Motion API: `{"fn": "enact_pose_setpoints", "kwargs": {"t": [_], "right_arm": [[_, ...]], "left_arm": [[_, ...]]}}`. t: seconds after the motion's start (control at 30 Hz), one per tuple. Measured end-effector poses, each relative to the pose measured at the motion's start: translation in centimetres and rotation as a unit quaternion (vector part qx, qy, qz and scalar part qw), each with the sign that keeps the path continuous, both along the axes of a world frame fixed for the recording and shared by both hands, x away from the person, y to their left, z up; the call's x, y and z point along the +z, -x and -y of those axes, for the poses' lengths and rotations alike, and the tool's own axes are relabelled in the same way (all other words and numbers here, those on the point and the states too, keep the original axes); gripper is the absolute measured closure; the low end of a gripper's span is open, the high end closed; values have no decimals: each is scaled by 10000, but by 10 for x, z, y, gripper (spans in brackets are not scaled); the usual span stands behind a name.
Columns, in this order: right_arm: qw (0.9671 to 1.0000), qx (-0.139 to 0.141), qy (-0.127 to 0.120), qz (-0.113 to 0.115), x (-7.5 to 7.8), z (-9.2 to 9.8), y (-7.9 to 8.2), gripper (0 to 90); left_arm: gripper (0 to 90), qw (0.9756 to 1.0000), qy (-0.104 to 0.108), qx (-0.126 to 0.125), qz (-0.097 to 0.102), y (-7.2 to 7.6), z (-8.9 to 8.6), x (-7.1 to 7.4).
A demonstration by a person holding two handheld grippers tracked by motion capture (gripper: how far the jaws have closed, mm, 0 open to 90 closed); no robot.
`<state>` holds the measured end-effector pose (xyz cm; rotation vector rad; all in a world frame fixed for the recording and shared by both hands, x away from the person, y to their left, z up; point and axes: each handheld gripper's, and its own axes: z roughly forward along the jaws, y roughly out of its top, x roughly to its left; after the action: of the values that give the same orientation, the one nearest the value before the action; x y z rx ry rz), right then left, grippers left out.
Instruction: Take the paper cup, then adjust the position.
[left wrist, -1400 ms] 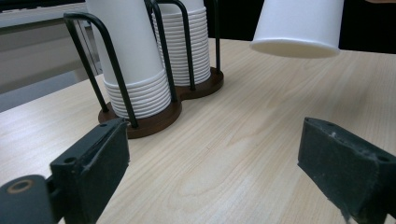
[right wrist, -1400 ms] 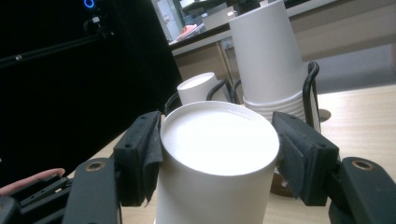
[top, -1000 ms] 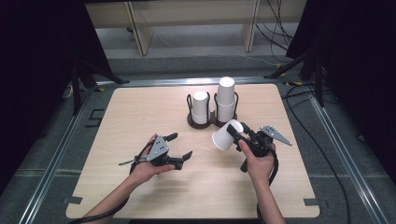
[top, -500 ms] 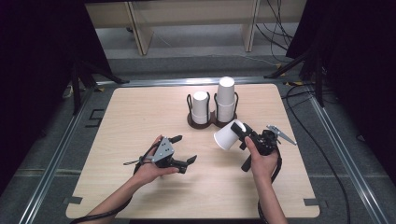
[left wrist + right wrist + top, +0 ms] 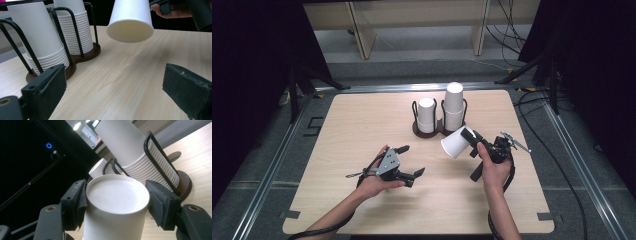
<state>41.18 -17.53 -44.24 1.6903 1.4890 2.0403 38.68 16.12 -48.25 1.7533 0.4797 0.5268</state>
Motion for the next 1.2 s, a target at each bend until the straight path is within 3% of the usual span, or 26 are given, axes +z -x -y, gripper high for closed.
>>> {"fn": "enact_pose_setpoints", "kwargs": {"t": [0.17, 0.3, 0.4, 0.43, 0.5, 0.6, 0.7, 0.73, 1.0, 1.03, 1.07, 1.1, 1.13, 1.17, 1.2], "right_arm": [[10000, -74, -32, -40, 1, -1, 0, 360], [9999, -10, 17, 120, 0, 0, 2, 360], [9999, -73, -21, 100, 2, 0, 3, 360], [9999, -43, -87, 111, 3, -1, 4, 360], [9999, -74, -56, 100, 3, -3, 3, 360], [9999, -15, -22, 132, 3, -6, 0, 360], [9998, 108, -146, -37, 4, -14, -1, 360], [9998, 143, -45, 88, 2, -14, -3, 360], [9997, 230, -76, 26, 0, -19, -11, 360], [9996, 245, -127, 55, 0, -19, -11, 360], [9993, 267, -260, -2, 1, -20, -10, 360], [9996, 234, -163, 64, 0, -19, -10, 360], [9995, 217, -232, -30, 1, -19, -10, 360], [9996, 221, -172, 65, 0, -17, -9, 360], [9996, 202, -217, -25, 0, -17, -9, 360]], "left_arm": [[46, 10000, 27, -27, -3, 0, 2, -1], [43, 10000, 6, -66, -4, 0, 5, 0], [42, 9999, 68, -115, 12, 1, 9, 1], [40, 9999, -40, -112, -5, 2, 9, 3], [38, 9999, -55, -126, -2, 3, 10, 4], [34, 9999, 26, -123, -1, 3, 13, 4], [25, 9999, 21, -148, 85, 1, 16, 3], [20, 9999, -24, -143, 86, 1, 16, 3], [9, 9996, 94, -160, 214, -12, 24, 2], [10, 9994, 160, -173, 243, -14, 26, 2], [10, 9995, 97, -168, 249, -15, 27, 3], [11, 9994, 112, -183, 289, -16, 30, 3], [12, 9992, 115, -209, 306, -18, 33, 3], [14, 9992, 119, -219, 310, -19, 34, 3], [15, 9990, 150, -242, 335, -20, 37, 3]]}}
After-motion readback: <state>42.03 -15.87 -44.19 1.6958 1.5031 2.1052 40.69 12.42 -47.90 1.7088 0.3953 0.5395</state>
